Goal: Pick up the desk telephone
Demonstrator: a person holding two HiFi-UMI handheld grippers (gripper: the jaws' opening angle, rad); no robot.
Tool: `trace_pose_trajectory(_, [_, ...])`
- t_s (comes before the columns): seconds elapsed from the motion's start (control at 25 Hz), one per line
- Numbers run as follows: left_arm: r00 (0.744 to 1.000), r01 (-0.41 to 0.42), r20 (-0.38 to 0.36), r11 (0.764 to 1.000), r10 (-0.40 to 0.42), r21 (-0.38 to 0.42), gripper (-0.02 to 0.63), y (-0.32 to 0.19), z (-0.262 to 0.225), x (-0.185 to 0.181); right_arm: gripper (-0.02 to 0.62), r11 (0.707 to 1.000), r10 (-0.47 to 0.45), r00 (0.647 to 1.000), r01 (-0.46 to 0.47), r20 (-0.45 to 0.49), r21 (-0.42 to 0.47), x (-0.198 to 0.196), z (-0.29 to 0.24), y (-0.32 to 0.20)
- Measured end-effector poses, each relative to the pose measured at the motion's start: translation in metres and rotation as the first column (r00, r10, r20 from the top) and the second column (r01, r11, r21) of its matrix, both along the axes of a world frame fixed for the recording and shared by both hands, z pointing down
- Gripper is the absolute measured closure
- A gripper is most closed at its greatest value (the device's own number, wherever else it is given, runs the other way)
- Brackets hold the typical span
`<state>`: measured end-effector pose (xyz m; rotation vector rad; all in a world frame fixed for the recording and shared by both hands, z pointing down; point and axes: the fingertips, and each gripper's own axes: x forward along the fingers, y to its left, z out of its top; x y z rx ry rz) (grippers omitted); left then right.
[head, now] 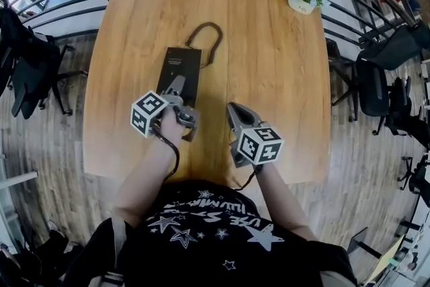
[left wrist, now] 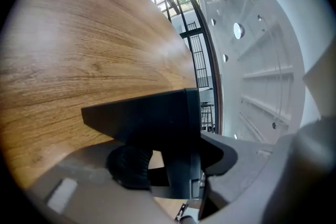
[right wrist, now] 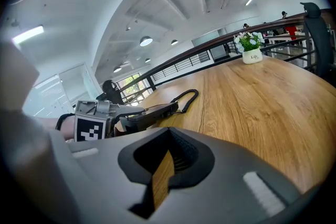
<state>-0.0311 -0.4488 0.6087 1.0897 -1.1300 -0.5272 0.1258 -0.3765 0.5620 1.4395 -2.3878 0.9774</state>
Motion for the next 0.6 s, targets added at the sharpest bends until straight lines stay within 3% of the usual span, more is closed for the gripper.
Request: trace_pose_trajectory(0.6, [0.999, 0.0, -0.043, 0.997, 0.004, 0.08, 0.417, -0.002, -0.013, 0.0, 0.595, 1.0, 0.017, 1.0, -0.017, 0.016, 0.007, 0.004, -0.007, 0.003])
